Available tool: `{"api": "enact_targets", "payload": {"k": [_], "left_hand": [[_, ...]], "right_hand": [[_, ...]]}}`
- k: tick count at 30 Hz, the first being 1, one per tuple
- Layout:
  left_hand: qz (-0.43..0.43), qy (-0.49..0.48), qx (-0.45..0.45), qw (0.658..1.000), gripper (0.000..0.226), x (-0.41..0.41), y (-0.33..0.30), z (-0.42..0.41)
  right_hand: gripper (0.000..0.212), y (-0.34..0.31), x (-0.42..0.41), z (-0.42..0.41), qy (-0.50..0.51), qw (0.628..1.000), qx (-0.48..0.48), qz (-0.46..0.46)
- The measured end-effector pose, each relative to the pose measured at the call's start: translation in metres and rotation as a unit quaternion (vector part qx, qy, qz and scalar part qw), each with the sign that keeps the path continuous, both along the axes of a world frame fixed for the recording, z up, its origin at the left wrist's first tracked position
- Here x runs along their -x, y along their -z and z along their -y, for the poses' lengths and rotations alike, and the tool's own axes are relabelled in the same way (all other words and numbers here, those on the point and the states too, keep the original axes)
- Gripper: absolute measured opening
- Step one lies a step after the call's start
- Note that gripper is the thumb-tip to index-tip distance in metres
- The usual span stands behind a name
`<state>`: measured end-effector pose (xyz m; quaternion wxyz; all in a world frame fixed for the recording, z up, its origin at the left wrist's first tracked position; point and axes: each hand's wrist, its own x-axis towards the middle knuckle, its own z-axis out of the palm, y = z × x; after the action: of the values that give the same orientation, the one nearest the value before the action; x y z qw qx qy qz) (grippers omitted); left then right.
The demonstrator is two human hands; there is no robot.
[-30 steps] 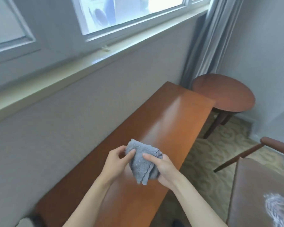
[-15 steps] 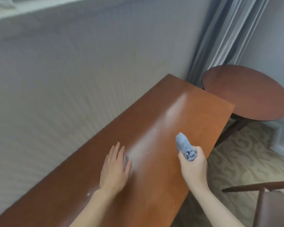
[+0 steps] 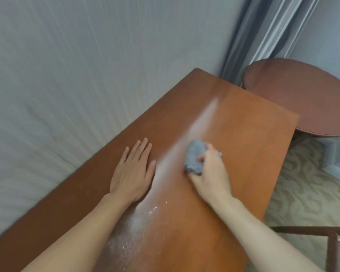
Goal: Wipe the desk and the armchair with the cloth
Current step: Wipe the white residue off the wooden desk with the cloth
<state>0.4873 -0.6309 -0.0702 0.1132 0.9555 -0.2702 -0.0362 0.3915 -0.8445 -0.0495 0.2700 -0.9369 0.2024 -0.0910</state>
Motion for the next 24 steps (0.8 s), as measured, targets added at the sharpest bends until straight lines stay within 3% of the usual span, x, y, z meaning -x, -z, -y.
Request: {"api": "enact_targets", "payload": {"k": [4,10,12,14,18,21,24], "left_hand": [[0.009,-0.015,0.006,1.0,0.064,0.001,-0.003,0.001],[-0.007,-0.018,-0.003,1.0,0.065,0.0,-0.005,0.0],[-0.013,-0.015,-0.005,1.0,0.065,0.0,-0.009,0.002],[-0.022,-0.016,-0.009,1.0,0.064,0.002,-0.011,0.003],[-0.034,-0.018,-0.003,0.999,0.065,0.0,-0.012,0.003],[-0.039,-0.014,0.001,0.999,0.063,-0.001,-0.012,0.003],[-0.046,-0.011,0.012,0.999,0.061,-0.001,-0.012,0.001]], "right_hand": [[0.067,-0.001,0.003,-0.04,-0.047,0.998,-0.002,-0.04],[0.072,0.017,-0.025,-0.05,-0.214,0.964,0.152,-0.046],[0.06,0.022,-0.054,-0.012,-0.179,0.962,0.195,-0.064],[0.06,0.018,-0.084,0.039,-0.069,0.97,0.223,-0.07],[0.066,0.011,-0.138,0.121,0.046,0.97,0.175,-0.16],[0.061,0.011,-0.168,0.113,0.019,0.975,0.174,-0.14],[0.068,0.003,-0.158,0.035,-0.097,0.977,0.175,-0.077]]}}
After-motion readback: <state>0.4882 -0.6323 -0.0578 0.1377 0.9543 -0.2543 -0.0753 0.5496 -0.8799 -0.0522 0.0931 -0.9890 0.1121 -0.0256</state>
